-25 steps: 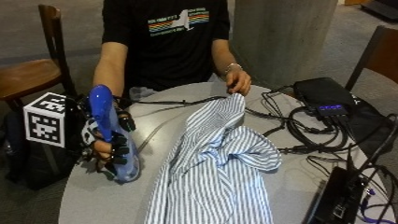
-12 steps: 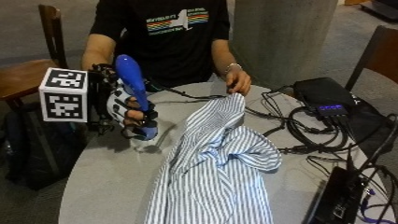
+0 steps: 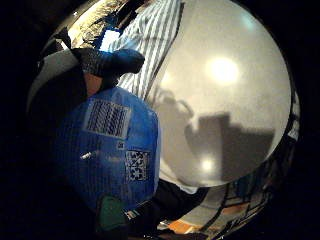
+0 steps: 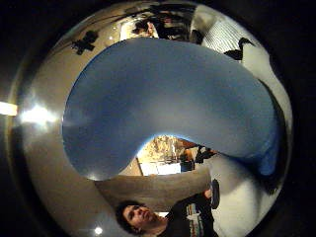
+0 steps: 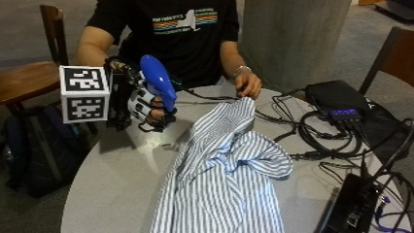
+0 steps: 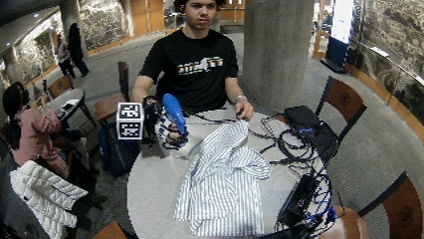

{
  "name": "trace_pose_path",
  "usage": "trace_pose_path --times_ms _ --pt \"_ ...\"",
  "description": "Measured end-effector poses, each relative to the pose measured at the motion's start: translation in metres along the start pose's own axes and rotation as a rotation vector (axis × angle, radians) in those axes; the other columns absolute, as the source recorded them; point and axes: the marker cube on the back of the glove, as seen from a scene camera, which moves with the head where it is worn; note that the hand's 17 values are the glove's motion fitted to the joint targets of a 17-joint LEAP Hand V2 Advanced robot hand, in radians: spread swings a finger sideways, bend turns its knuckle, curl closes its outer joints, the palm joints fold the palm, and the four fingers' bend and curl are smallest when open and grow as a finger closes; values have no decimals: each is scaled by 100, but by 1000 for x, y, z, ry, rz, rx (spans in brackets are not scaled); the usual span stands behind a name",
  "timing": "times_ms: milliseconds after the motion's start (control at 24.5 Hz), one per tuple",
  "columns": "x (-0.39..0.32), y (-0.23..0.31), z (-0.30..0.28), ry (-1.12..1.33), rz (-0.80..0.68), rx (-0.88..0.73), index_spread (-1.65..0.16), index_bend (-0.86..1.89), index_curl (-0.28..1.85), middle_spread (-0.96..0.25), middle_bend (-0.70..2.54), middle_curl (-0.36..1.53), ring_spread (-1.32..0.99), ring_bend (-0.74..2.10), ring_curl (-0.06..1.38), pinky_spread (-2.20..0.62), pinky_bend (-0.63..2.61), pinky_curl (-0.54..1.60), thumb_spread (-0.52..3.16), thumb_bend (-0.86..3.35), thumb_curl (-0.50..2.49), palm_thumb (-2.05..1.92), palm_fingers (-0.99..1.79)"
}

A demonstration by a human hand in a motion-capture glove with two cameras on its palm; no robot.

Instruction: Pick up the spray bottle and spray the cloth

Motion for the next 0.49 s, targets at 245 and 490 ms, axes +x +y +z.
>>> trace_pose_path --times_ms 245,490 --pt "8 9 11 63 92 -117 -16 23 54 -3 35 51 -1 31 40 25 30 31 79 -3 58 87 120" --pt "11 12 12 97 121 -151 -16 23 55 -3 36 51 -1 30 40 25 30 31 87 -3 57 85 120"
